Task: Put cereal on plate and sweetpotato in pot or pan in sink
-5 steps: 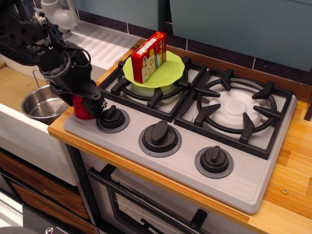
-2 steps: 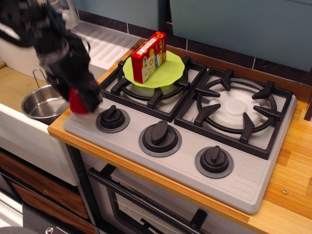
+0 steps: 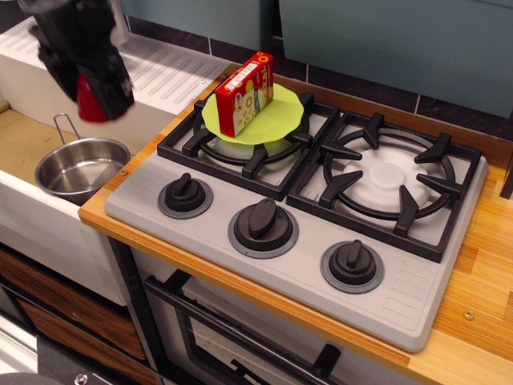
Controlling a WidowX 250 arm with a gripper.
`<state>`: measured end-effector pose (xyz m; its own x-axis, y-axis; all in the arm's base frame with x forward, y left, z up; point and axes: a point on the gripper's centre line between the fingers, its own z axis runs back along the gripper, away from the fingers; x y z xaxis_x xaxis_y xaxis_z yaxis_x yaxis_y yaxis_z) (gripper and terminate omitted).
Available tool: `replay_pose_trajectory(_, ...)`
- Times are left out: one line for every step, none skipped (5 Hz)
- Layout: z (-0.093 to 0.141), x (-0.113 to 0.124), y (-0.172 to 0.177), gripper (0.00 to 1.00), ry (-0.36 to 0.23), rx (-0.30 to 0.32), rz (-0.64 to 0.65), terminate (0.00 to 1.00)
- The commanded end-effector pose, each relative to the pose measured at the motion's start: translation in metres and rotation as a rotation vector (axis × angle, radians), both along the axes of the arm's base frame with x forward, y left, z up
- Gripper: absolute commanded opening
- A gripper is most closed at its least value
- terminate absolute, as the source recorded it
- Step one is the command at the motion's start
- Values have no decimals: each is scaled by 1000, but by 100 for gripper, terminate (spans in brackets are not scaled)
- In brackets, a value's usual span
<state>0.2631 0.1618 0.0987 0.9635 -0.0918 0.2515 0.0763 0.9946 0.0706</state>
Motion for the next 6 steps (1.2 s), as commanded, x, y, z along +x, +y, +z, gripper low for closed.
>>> replay_pose_trajectory(4, 25, 29, 0, -59, 4, -60, 0)
replay_pose_trajectory(-6, 30, 39, 0, -64, -8, -63, 0)
replay_pose_trajectory(-18, 27, 49, 0, -44, -23, -24, 0)
replay_pose_trajectory(-35, 23, 52, 0, -50, -48, -8, 0)
replay_pose_trajectory(-51, 16, 54, 0, -41, -65, 16, 0)
replay_pose_trajectory(-65, 9, 54, 0, -27, -81, 39, 0)
